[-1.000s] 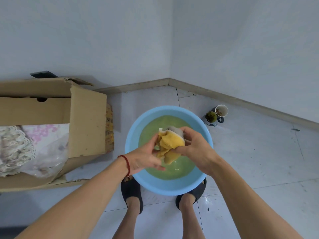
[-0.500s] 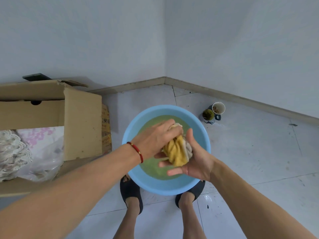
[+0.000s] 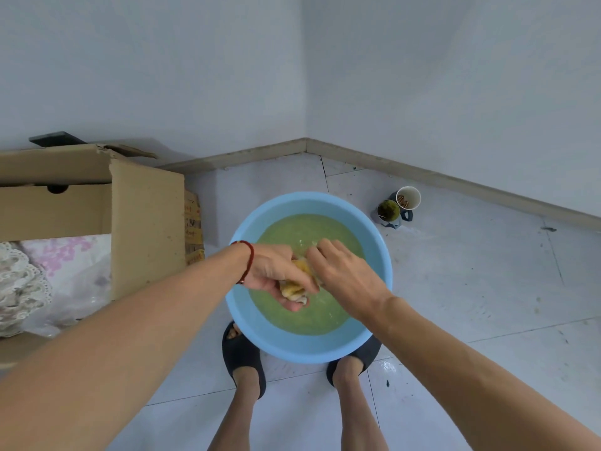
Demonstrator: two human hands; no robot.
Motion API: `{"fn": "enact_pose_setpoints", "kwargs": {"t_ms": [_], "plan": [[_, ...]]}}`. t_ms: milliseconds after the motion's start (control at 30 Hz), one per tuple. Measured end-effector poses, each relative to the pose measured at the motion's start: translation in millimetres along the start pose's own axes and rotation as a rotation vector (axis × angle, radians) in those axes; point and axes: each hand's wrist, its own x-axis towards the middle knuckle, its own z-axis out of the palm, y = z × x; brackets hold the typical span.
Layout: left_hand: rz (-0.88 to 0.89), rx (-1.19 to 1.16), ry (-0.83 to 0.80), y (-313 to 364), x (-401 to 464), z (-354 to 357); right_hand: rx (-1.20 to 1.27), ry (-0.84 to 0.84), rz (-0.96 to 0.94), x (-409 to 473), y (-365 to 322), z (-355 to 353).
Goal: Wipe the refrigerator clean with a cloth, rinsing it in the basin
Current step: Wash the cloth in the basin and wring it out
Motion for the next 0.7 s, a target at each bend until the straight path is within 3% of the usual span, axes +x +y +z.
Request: {"fn": "enact_pose_setpoints", "kwargs": {"t_ms": [67,167,233,300,433,467,533,633,700], "plan": [[-0.049,-0.008,-0.046,2,-1,0,0.165,0.000,-0.006,-2,0,-3],[0.021,0.300,0.107,9,1,7,0.826,-0.238,0.359,-12,6,-26],[0.189,0.704,0.303,8,3,10,1.334,-0.171,0.706,-15,8,-35],[0.458,0.918,0.487,3,6,14,1.636,-0.117,0.918,-15,8,-32],[0.982,1.143,0.625,-11,8,11,2.057,-0.569,0.721,-13,-2,-18],[1.018,1.219,0.642,-13,8,7,2.047,-0.652,0.647,-11,-5,-22],[0.921,1.378,0.689,-18,10,-2,1.812,-0.691,0.562,-2,-10,-31],[0.486,1.500,0.683,-15,11,1,1.152,-0.605,0.584,13,-17,-32],[0.246,1.372,0.680,-12,18,11,0.697,-0.538,0.520,21,-19,-27]]}}
